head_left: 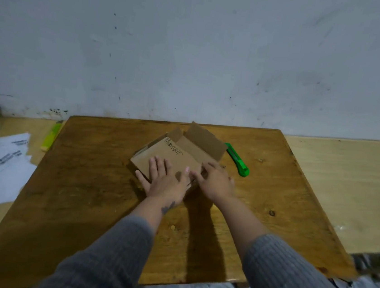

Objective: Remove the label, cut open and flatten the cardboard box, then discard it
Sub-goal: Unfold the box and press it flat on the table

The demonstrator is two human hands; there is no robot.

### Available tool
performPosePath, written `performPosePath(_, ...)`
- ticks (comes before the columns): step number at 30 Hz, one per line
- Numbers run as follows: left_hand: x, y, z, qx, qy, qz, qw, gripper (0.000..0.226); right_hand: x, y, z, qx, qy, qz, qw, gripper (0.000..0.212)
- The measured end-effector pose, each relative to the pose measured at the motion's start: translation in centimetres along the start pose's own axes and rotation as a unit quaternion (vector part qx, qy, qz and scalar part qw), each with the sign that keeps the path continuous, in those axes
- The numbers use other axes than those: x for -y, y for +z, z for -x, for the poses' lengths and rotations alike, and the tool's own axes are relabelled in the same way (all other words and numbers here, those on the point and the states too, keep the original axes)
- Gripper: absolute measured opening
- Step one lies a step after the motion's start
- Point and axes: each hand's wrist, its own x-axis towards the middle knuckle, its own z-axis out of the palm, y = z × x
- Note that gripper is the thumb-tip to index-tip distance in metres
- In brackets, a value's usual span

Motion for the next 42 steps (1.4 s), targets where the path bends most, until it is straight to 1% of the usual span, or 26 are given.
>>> performPosePath(3, 3.5, -0.9, -0.8, -0.04, 0.072, -0.099, 0.992, 0.083, -0.3, 0.5, -0.7, 0.026, 0.01, -0.045, 0.999, 0.06)
performPosePath(5, 5.5, -1.7, -1.5, -0.028, 0.099, -0.141, 0.985, 0.084, -0.3, 0.7, -1.5, 0.023, 0.018, -0.066, 0.997, 0.056)
performPosePath(7, 6.6, -2.1, -2.1, -0.018, 0.127, -0.166, 0.978, 0.083, 0.2, 0.4, -2.5, 0.008, 0.023, -0.076, 0.997, 0.043)
performPosePath(9, 7.0, -1.9, -2.5, -0.032, 0.159, -0.188, 0.969, 0.086, 1.0, -0.4, -3.3, 0.005, 0.03, -0.091, 0.995, 0.024)
performPosePath(11, 6.8, -1.5, -2.6, -0.048, 0.183, -0.187, 0.964, 0.087, 1.6, -1.5, -4.2, 0.012, 0.041, -0.101, 0.994, 0.015)
performPosePath(12, 6.6, -1.3, -2.7, -0.054, 0.191, -0.182, 0.963, 0.085, 1.9, -2.2, -4.7, 0.018, 0.044, -0.098, 0.994, 0.018)
performPosePath(13, 6.4, -1.2, -2.7, -0.063, 0.196, -0.179, 0.962, 0.083, 2.0, -2.9, -5.2, 0.021, 0.044, -0.09, 0.995, 0.026)
performPosePath(15, 6.0, -1.4, -3.0, -0.09, 0.192, -0.173, 0.962, 0.079, 2.1, -4.1, -6.1, 0.017, 0.034, -0.089, 0.995, 0.042)
performPosePath(16, 5.8, -1.8, -3.2, -0.107, 0.183, -0.168, 0.963, 0.079, 2.2, -4.6, -6.3, 0.01, 0.023, -0.108, 0.994, 0.045)
performPosePath(18, 5.4, -2.9, -3.8, -0.146, 0.166, -0.158, 0.962, 0.081, 2.2, -5.1, -6.4, -0.007, -0.001, -0.163, 0.987, 0.047)
performPosePath(20, 4.9, -4.4, -4.5, -0.17, 0.164, -0.156, 0.959, 0.086, 2.2, -5.4, -5.9, -0.027, -0.017, -0.183, 0.983, 0.048)
performPosePath(23, 4.0, -6.6, -5.0, -0.171, 0.192, -0.186, 0.948, 0.096, 2.0, -5.5, -4.6, -0.052, -0.036, -0.209, 0.976, 0.048)
performPosePath(26, 3.3, -7.7, -4.7, -0.163, 0.217, -0.204, 0.94, 0.1, 1.7, -5.4, -3.1, -0.058, -0.049, -0.244, 0.967, 0.046)
performPosePath(30, 3.0, -7.4, -2.8, -0.197, 0.205, -0.202, 0.937, 0.085, 1.7, -5.5, -0.7, -0.082, -0.048, -0.306, 0.947, 0.028)
performPosePath(32, 3.2, -6.6, -1.6, -0.194, 0.196, -0.207, 0.939, 0.079, 1.8, -5.6, 0.6, -0.074, -0.041, -0.325, 0.942, 0.032)
performPosePath(35, 3.9, -5.4, 0.4, -0.185, 0.175, -0.197, 0.947, 0.073, 2.2, -5.1, 2.1, -0.018, -0.025, -0.257, 0.966, 0.04)
performPosePath(36, 4.0, -5.0, 1.1, -0.186, 0.168, -0.194, 0.948, 0.07, 2.2, -4.8, 2.4, -0.016, -0.012, -0.246, 0.969, 0.04)
performPosePath(38, 4.2, -4.5, 2.5, -0.198, 0.157, -0.191, 0.949, 0.063, 2.3, -4.2, 2.8, -0.028, 0.02, -0.265, 0.964, 0.039)
performPosePath(41, 4.5, -3.9, 4.6, -0.211, 0.143, -0.184, 0.949, 0.059, 2.6, -3.2, 3.7, -0.056, 0.058, -0.274, 0.958, 0.027)
performPosePath(42, 4.7, -3.7, 5.3, -0.213, 0.14, -0.184, 0.949, 0.058, 2.8, -2.9, 4.1, -0.062, 0.069, -0.281, 0.955, 0.027)
